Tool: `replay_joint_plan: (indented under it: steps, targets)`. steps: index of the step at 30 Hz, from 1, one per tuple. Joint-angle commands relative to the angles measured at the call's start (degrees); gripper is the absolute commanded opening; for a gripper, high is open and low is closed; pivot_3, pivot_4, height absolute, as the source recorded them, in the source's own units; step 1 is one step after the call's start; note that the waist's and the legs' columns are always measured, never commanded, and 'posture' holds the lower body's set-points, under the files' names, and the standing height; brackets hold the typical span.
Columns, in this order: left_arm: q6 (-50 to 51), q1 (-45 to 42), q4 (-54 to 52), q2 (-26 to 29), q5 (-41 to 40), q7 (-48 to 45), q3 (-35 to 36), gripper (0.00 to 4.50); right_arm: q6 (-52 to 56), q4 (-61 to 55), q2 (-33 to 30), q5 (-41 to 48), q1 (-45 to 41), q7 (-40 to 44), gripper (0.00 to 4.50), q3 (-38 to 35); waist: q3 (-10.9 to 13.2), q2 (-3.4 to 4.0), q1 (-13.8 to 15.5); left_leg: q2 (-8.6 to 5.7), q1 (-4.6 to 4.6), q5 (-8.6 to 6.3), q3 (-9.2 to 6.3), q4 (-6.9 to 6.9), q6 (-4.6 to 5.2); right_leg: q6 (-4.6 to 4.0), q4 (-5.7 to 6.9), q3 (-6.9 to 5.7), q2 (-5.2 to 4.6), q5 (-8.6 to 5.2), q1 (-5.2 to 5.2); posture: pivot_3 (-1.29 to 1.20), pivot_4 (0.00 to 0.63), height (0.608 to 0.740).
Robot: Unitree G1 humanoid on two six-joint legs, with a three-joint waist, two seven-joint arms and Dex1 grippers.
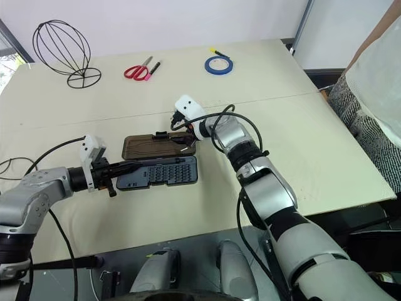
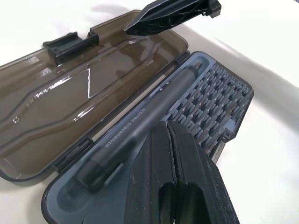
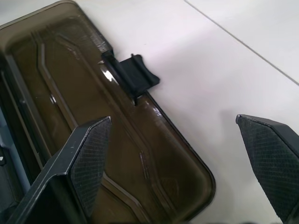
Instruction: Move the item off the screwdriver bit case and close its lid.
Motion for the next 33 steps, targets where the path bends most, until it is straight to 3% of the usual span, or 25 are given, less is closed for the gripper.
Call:
replay_joint_plan:
  steps: [1,18,21,28,33]
  targets:
    - [-1.0,0.8,-2.5,0.7,0.0,0.6,2.0,0.0,-3.9,3.6,1.1,-0.2,-2.9,0.5,4.45,-1.2,0.0,0.0,0.0,0.0,0.0,0.0,0.0,0.0,0.0,0.0,0.0,0.0,0.0,0.0,0.0,0.0,0.15,0.74]
    - [0.0,3.3,-5.7,1.4,-0.9,3.1,4.9,0.0,-9.0,14.1,3.0,-1.2,-6.1,-0.3,4.45,-4.1,0.0,0.01,0.0,0.0,0.0,0.0,-0.01,0.0,0.0,0.0,0.0,0.01,-0.02,0.0,0.0,0.0,0.15,0.74]
    - [0.1,3.6,-6.1,1.4,-1.1,3.3,5.2,0.0,-9.0,15.0,3.0,-1.5,-6.2,-0.3,3.57,-4.2,0.0,0.01,0.0,0.0,0.0,0.0,-0.01,0.0,0.0,0.0,0.0,0.01,-0.02,0.0,0.0,0.0,0.15,0.74]
    - [-0.2,3.8,-6.2,1.5,-0.9,4.1,5.9,0.0,-9.8,15.8,2.9,-4.0,-5.6,1.7,0.06,-2.5,0.0,0.0,-0.3,0.0,0.05,0.0,0.0,-0.03,0.0,-0.01,0.01,0.01,0.0,0.0,0.01,0.0,0.15,0.74]
    - [-0.2,3.7,-6.3,1.6,-0.7,4.5,6.5,0.0,-12.2,15.5,2.6,-6.9,-4.5,4.7,0.02,0.1,0.0,0.0,-0.6,0.0,0.1,0.0,-0.01,-0.01,0.0,-0.01,0.05,0.01,0.0,0.0,0.07,0.0,0.15,0.74]
